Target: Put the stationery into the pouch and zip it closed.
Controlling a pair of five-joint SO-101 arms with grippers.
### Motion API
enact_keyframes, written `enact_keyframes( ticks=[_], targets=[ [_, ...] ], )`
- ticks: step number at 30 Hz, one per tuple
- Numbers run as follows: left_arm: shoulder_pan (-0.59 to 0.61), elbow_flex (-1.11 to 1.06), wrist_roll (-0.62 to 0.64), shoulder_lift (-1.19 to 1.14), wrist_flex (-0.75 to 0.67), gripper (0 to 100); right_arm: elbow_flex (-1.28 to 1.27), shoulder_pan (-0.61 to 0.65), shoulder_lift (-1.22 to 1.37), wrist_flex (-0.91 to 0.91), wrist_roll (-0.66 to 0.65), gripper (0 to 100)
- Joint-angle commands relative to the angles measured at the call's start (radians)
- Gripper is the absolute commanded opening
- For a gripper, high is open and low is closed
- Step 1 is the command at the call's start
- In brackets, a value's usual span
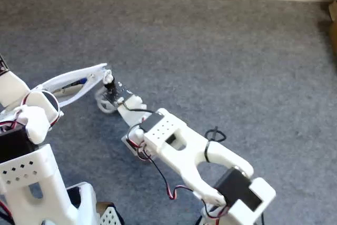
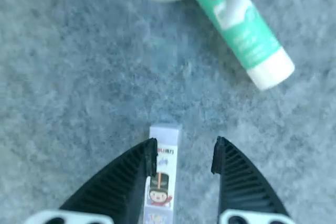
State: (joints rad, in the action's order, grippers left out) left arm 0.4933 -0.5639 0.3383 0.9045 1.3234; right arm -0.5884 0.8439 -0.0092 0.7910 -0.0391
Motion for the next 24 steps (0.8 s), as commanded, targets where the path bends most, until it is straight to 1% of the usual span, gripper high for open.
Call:
enact_keyframes(
  ticks=[1, 7, 9, 12, 14, 16, 22, 24],
  targets=[
    [0.013, -0.016, 0.011, 0.024, -0.048, 1, 0.068, -0.008, 0.067, -0.018, 0.011, 15.9],
    [0.013, -0.036, 0.011, 0.024, -0.074, 1, 0.061, 0.028, 0.091, -0.012, 0.011, 15.9],
    [0.013, -0.036, 0.011, 0.024, -0.074, 1, 0.061, 0.053, 0.093, 0.03, 0.008, 15.4],
    [0.013, -0.036, 0.011, 0.024, -0.074, 1, 0.061, 0.076, 0.091, 0.077, 0.009, 9.3],
    [0.013, -0.036, 0.011, 0.024, -0.074, 1, 0.061, 0.076, 0.091, 0.082, 0.008, 3.6],
    [0.013, -0.036, 0.011, 0.024, -0.072, 1, 0.061, 0.073, 0.091, 0.082, 0.008, 0.2],
    [0.013, -0.036, 0.011, 0.024, -0.071, 1, 0.058, 0.077, 0.091, 0.087, 0.006, 0.5],
    [0.016, -0.036, 0.011, 0.024, -0.071, 1, 0.061, 0.088, 0.09, 0.125, 0.005, 0.5]
  ],
)
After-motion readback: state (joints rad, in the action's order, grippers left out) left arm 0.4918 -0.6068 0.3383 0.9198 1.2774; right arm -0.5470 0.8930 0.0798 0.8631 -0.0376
